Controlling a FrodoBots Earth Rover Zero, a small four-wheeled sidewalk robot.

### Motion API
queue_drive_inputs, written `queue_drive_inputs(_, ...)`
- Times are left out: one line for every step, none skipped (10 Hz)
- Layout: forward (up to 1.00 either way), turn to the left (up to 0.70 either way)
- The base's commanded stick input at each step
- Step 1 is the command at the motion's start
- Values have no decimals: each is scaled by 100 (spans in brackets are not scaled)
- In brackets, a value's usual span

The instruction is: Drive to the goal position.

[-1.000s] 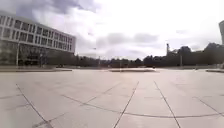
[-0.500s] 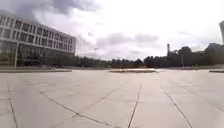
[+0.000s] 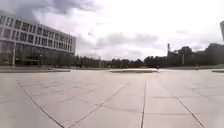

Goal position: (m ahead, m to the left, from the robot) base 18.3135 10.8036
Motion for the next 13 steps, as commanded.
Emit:
queue_drive_inputs(70,27)
queue_drive_inputs(70,22)
queue_drive_inputs(70,1)
queue_drive_inputs(70,0)
queue_drive_inputs(70,0)
queue_drive_inputs(70,0)
queue_drive_inputs(70,0)
queue_drive_inputs(70,0)
queue_drive_inputs(70,0)
queue_drive_inputs(70,0)
queue_drive_inputs(70,0)
queue_drive_inputs(70,0)
queue_drive_inputs(70,0)
